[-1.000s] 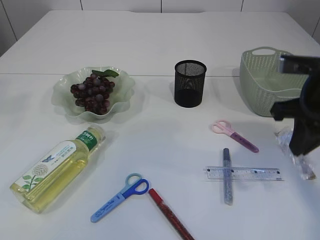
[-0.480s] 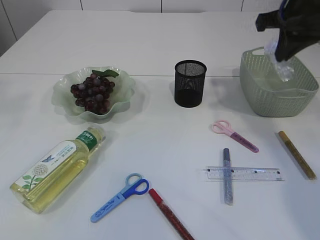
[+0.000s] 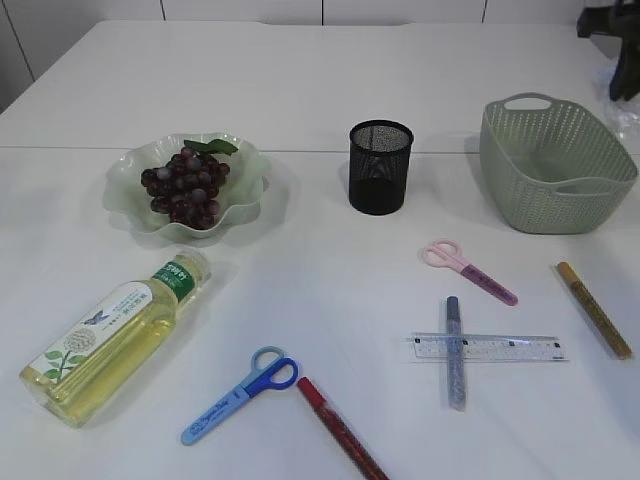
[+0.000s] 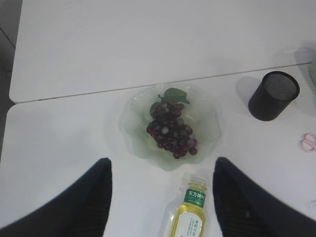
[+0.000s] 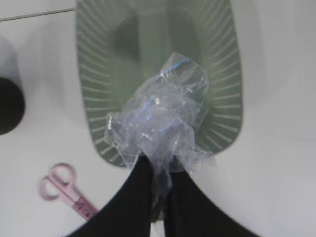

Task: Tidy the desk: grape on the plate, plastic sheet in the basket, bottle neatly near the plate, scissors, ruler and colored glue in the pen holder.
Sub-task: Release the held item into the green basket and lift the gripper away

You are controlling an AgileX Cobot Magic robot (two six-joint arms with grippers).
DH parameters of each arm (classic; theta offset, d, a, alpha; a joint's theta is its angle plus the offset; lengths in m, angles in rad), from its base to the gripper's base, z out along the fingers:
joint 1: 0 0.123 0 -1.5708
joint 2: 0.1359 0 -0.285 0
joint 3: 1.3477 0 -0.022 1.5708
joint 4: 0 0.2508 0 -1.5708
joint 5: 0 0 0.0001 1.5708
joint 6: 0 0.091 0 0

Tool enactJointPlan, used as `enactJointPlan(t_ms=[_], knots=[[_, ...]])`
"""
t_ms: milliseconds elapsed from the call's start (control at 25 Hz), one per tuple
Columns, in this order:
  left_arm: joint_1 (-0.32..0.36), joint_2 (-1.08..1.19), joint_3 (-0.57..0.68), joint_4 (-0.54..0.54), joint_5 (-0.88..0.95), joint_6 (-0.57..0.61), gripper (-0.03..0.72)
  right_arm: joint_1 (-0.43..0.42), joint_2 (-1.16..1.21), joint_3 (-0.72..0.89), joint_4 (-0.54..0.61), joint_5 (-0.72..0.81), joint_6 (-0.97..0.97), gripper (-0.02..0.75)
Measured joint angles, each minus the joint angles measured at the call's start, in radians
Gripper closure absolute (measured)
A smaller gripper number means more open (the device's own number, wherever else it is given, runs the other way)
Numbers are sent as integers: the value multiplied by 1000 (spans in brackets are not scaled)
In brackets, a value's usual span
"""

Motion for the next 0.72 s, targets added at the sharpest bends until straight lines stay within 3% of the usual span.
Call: enactJointPlan(t_ms=[240,720], knots=[[0,0,0,0,0,0,220,-65,57,0,0,3,0,702],[0,0,0,-4,0,0,221,-67,100,-4,16,-24,0,698]])
